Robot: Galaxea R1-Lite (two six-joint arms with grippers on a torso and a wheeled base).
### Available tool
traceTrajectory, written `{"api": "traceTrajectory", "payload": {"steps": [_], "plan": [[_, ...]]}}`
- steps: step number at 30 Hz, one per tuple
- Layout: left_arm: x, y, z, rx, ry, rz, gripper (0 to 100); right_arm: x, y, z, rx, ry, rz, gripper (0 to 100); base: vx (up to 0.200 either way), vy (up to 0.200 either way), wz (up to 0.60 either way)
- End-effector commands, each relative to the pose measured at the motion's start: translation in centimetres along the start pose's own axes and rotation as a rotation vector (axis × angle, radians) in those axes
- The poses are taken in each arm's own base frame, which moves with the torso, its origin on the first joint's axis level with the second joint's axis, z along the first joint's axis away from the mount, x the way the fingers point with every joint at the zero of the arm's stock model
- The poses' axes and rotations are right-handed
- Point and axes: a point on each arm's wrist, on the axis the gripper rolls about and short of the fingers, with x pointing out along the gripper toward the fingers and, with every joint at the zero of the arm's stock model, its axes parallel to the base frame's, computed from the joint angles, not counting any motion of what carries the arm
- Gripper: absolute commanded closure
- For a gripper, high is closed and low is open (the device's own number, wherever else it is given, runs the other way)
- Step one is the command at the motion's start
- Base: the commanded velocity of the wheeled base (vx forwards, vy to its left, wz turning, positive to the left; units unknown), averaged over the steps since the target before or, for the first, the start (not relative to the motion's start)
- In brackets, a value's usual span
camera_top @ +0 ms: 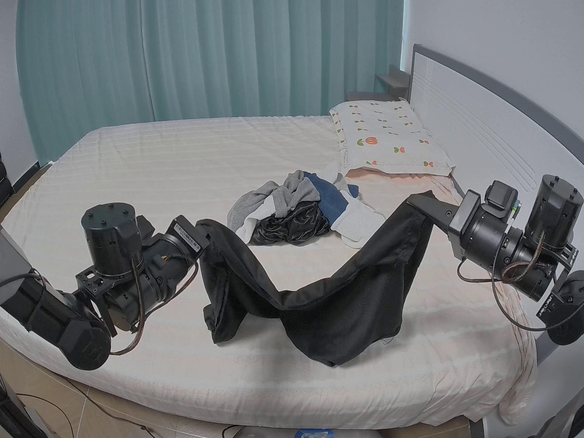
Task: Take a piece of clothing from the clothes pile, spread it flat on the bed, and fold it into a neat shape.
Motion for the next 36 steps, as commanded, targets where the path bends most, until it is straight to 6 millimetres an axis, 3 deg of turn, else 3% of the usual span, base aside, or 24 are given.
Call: {"api": "traceTrajectory", "payload": {"steps": [1, 9, 13, 20, 36], "plan": [[-0.3, 1.5, -1.3, 0.005, 0.072, 0.04, 100, 1.0, -1.4, -1.1, 0.004, 0.027, -0.041, 100, -0.2, 0.0, 0.0], [-0.4, 2.2, -2.0, -0.031, 0.102, 0.07, 100, 0.8, -0.9, -0.6, -0.007, 0.007, -0.022, 100, -0.2, 0.0, 0.0], [-0.4, 2.3, -1.8, -0.032, 0.094, 0.074, 100, 1.5, -0.7, -0.1, -0.101, -0.002, -0.015, 100, 0.0, 0.0, 0.0], [-0.4, 1.8, -1.8, -0.023, 0.079, 0.063, 100, 0.0, -2.6, -1.8, -0.105, 0.058, -0.086, 100, 0.0, 0.0, 0.0], [-0.3, 2.1, -2.5, -0.027, 0.095, 0.07, 100, -0.7, -2.8, -0.5, -0.112, -0.006, -0.091, 100, 0.0, 0.0, 0.0]]}}
